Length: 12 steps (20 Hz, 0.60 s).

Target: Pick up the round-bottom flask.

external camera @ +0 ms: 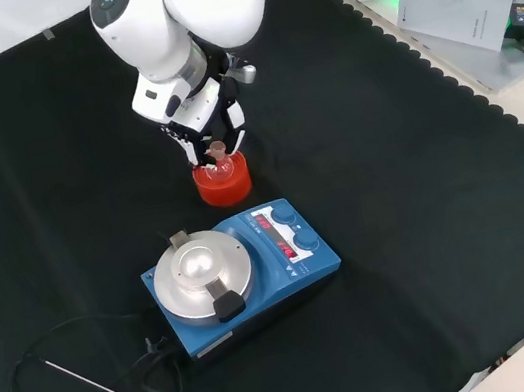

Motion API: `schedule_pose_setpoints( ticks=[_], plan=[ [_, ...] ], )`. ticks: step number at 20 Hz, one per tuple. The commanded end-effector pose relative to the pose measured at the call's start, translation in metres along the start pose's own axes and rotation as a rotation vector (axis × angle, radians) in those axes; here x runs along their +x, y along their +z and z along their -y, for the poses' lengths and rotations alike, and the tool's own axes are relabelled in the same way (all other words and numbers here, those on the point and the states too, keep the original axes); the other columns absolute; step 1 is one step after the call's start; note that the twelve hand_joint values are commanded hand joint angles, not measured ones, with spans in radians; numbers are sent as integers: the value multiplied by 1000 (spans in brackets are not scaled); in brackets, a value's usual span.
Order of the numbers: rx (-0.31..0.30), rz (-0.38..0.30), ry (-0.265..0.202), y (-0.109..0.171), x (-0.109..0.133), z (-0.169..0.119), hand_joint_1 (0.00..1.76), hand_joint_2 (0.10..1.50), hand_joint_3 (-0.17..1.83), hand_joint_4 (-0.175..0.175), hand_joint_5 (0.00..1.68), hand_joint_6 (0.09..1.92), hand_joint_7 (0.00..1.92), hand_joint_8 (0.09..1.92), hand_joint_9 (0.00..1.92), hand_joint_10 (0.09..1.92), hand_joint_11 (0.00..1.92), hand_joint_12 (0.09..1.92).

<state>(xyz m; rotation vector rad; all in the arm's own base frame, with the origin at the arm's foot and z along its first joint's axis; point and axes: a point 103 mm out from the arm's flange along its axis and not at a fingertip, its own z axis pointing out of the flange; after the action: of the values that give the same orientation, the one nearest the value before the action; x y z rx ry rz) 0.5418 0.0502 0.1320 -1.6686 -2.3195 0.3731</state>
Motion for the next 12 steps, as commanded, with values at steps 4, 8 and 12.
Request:
schedule_pose_setpoints(
  ticks=[4,8,12],
  plan=[
    [-6,7,3,-5,3,8,1329,491,951,-175,1194,794,1434,687,1726,296,1580,802],
    [-17,12,4,-9,4,11,1330,483,963,-175,1198,794,1438,688,1731,295,1587,799],
    [-21,16,4,-17,8,22,1330,480,968,-175,1199,795,1439,689,1737,296,1592,798]
  ],
)
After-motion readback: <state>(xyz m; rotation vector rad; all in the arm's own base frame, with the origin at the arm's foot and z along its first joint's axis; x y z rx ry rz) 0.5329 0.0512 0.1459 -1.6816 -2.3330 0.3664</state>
